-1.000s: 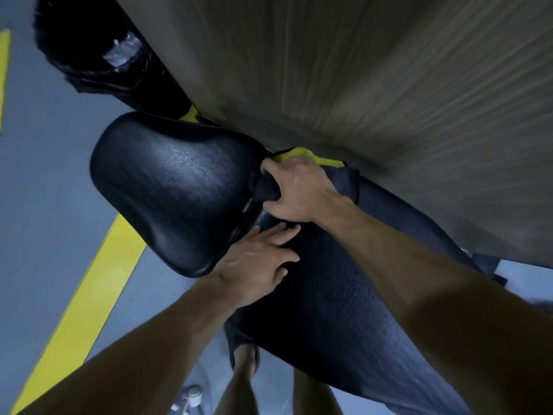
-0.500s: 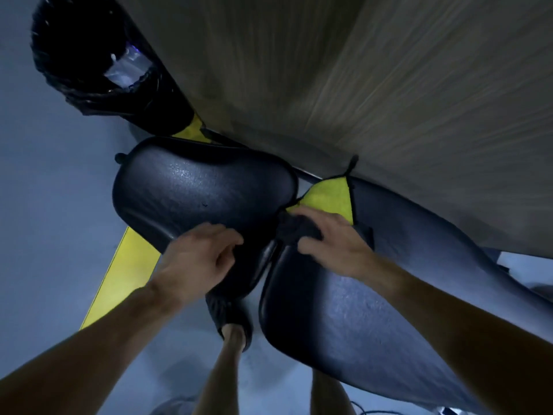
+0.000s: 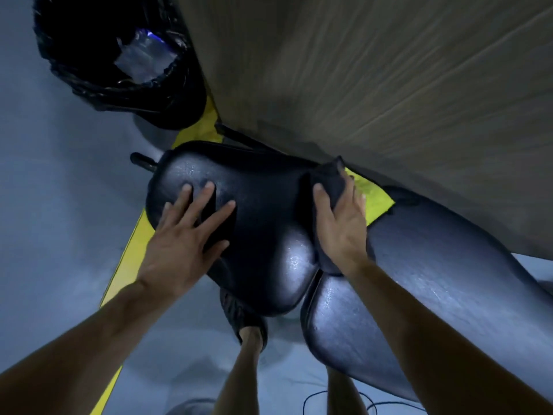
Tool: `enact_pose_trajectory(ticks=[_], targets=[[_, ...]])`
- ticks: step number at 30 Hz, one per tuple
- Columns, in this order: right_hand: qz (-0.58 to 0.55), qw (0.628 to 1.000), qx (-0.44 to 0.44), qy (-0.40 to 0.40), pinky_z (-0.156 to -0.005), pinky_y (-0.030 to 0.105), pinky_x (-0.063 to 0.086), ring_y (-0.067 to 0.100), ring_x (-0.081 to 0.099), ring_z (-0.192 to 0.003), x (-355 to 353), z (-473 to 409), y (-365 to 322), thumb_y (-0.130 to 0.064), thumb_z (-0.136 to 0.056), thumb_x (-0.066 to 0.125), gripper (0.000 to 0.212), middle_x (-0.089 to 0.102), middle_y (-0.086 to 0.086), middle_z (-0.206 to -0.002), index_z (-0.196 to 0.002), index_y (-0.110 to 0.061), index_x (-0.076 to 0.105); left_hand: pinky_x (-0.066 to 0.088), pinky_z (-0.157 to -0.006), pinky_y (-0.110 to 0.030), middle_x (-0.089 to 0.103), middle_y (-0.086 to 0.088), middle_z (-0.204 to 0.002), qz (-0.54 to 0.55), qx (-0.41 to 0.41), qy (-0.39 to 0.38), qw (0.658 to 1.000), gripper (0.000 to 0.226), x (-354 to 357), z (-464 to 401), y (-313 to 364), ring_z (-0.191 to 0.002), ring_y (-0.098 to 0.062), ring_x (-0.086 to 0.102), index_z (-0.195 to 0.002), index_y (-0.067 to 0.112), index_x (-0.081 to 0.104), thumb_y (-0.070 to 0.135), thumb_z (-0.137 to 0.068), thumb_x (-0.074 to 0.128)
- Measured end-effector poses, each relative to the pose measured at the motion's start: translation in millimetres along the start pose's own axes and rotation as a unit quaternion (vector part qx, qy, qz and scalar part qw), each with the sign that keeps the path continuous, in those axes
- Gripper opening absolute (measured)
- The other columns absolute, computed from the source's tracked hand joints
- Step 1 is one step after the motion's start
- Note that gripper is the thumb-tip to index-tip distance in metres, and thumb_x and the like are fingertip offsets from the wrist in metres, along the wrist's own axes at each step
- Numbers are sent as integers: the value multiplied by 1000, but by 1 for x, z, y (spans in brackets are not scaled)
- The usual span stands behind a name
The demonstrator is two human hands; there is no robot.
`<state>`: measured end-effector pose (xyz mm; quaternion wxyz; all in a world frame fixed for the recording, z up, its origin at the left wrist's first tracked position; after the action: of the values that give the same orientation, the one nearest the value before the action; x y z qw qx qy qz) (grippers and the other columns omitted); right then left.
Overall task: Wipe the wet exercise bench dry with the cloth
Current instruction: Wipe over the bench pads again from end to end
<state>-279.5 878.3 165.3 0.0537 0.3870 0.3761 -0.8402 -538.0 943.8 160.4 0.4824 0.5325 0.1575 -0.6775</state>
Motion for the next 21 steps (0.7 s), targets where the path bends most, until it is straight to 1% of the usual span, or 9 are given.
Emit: enact_pose_trajectory(ticks=[3,6,8,10,12,16,18,19,21], targets=[[56,997,53,25,-108,43,36,40,51,-128,9,-33,-15,-55,-98,46,62,58,24,-136,-144,-14,47,28,-114,-62,22,-5,-164,1,12,-1,1000,63,-1,-2,-3,-149,-39,18,-150,35,36,44,-91,59],[56,984,161,-48,-112,40,34,39,47,-135,0,-77,-24,-60,-97,48,69,51,23,-148,-147,-11,48,27,-114,-63,17,-5,-165,21,41,-24,999,73,-4,-2,-8,-150,-40,15,-151,35,34,37,-87,68],[100,972,183,-110,-113,41,35,38,48,-135,6,-94,-46,-66,-92,48,80,49,21,-150,-147,-8,49,21,-117,-59,8,-1,-167,38,53,-42,997,76,-6,-3,-12,-152,-36,5,-153,38,28,34,-88,67],[181,963,115,-163,-110,41,40,37,51,-133,36,-96,-82,-71,-88,43,80,52,19,-149,-145,-15,52,13,-119,-55,-2,2,-167,46,53,-53,996,77,-6,-4,-14,-153,-33,-3,-154,40,21,34,-90,64],[238,948,-1,-210,-105,41,43,37,54,-130,86,-82,-131,-71,-88,36,74,56,16,-146,-143,-24,52,9,-120,-53,-7,2,-167,33,51,-57,997,77,-6,-3,-12,-153,-32,-8,-155,41,16,36,-92,60],[244,912,-167,-283,-89,39,43,36,55,-125,162,-47,-201,-63,-95,38,63,58,13,-140,-145,-25,46,10,-121,-52,-1,1,-167,28,62,-68,995,76,-7,-3,-16,-153,-31,-8,-155,40,13,33,-94,57],[234,903,-233,-273,-86,40,46,37,58,-120,162,-39,-194,-61,-96,43,57,64,12,-131,-140,-25,47,13,-121,-51,1,2,-167,20,74,-70,995,77,-8,-3,-21,-153,-30,-6,-155,40,13,29,-93,58],[214,911,-245,-254,-89,40,47,37,59,-120,151,-40,-182,-60,-96,45,56,65,13,-131,-140,-26,47,14,-122,-50,-1,3,-167,17,77,-71,994,77,-9,-3,-22,-153,-29,-6,-155,41,13,28,-93,58],[209,929,-227,-205,-95,40,45,39,59,-121,119,-50,-146,-61,-97,45,55,65,17,-132,-140,-28,46,13,-123,-47,-8,6,-166,18,76,-73,994,77,-9,-3,-25,-153,-27,-6,-154,42,13,26,-93,58]])
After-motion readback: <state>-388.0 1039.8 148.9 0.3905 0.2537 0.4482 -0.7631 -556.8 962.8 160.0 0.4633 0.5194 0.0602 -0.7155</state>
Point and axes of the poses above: each hand's wrist, its own z-axis away from the middle knuckle, its own x-axis out of the palm, y = z × x, the point moved 4 cm from there along -z, towards the middle knuckle
